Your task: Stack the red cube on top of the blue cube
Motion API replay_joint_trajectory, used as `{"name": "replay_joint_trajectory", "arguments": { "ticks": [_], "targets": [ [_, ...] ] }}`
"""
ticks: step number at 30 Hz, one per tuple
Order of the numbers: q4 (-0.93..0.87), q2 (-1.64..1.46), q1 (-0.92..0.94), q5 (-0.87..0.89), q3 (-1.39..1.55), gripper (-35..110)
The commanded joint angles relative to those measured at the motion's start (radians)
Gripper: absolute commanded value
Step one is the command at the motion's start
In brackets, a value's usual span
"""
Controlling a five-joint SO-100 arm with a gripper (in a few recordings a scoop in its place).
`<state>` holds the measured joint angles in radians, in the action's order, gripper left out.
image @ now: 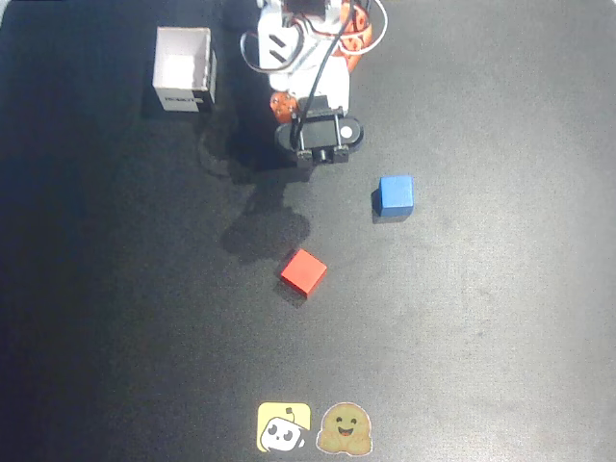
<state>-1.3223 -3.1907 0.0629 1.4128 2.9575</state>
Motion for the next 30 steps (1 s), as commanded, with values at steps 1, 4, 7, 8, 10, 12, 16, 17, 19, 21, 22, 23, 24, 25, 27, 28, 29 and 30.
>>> {"name": "replay_joint_trajectory", "arguments": {
  "ticks": [1, 4, 7, 8, 10, 12, 16, 17, 19, 21, 22, 23, 24, 25, 27, 28, 29, 30],
  "targets": [
    [-0.005, -0.005, 0.006, 0.005, -0.003, 0],
    [-0.005, -0.005, 0.006, 0.005, -0.003, 0],
    [-0.005, -0.005, 0.006, 0.005, -0.003, 0],
    [-0.005, -0.005, 0.006, 0.005, -0.003, 0],
    [-0.005, -0.005, 0.006, 0.005, -0.003, 0],
    [-0.005, -0.005, 0.006, 0.005, -0.003, 0],
    [-0.005, -0.005, 0.008, 0.005, -0.003, 0],
    [-0.005, -0.005, 0.008, 0.008, -0.005, 0],
    [-0.005, -0.005, 0.008, 0.008, -0.009, 0],
    [-0.011, -0.005, 0.009, 0.008, -0.020, 0],
    [-0.014, -0.005, 0.009, 0.008, -0.026, 0],
    [-0.018, -0.005, 0.009, 0.008, -0.035, 0],
    [-0.020, -0.005, 0.009, 0.008, -0.043, 0],
    [-0.020, 0.002, 0.009, 0.008, -0.054, 0],
    [-0.018, 0.032, 0.009, 0.009, -0.083, 0],
    [-0.018, 0.058, 0.009, 0.009, -0.104, 0],
    [-0.018, 0.092, 0.009, 0.011, -0.135, 0],
    [-0.018, 0.135, 0.009, 0.011, -0.170, 0]
  ]
}}
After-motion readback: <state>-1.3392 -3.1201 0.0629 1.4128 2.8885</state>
